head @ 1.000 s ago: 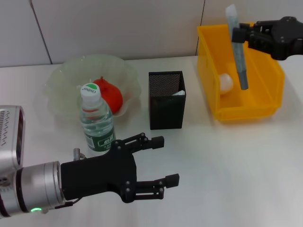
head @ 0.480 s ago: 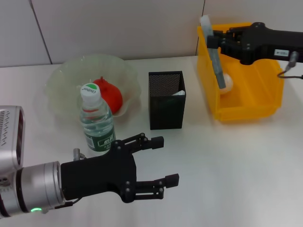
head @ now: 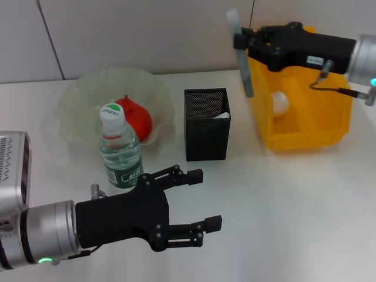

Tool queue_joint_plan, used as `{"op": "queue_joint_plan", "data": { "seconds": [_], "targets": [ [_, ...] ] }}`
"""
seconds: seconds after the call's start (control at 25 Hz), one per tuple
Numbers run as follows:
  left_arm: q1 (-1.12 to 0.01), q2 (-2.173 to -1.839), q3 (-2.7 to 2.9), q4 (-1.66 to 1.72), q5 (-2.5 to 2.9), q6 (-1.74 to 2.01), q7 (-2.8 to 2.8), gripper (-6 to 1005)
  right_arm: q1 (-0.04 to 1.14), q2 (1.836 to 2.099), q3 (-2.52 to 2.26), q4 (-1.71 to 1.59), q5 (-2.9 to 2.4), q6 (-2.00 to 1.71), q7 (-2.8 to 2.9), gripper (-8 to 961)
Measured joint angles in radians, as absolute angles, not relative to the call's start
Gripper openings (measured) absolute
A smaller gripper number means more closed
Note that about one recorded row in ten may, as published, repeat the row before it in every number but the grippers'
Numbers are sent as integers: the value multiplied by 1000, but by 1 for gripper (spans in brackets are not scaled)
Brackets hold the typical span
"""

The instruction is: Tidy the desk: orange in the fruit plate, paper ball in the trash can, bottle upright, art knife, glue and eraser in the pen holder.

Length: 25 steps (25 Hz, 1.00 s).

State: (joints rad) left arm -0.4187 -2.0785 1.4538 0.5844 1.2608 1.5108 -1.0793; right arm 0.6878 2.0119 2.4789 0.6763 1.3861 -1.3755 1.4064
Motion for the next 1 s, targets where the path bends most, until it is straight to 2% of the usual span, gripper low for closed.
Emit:
{"op": "queue_joint_plan", "data": {
  "seconds": [0.48,0.72,1.0],
  "targets": [
    [-419,-2080,1456,584,1260,1511,-1075,869,763,2023,2479,496,1507,-1240,1248,132],
    [-419,-2080,1456,584,1255,1511,-1069,869,789,2045,2479,428,1516,-1201,1181,132],
    [-419,-2080,1477,584,1235,1510,-1064,870,805,2053,2479,376,1540,-1173,1145,132]
  ]
}}
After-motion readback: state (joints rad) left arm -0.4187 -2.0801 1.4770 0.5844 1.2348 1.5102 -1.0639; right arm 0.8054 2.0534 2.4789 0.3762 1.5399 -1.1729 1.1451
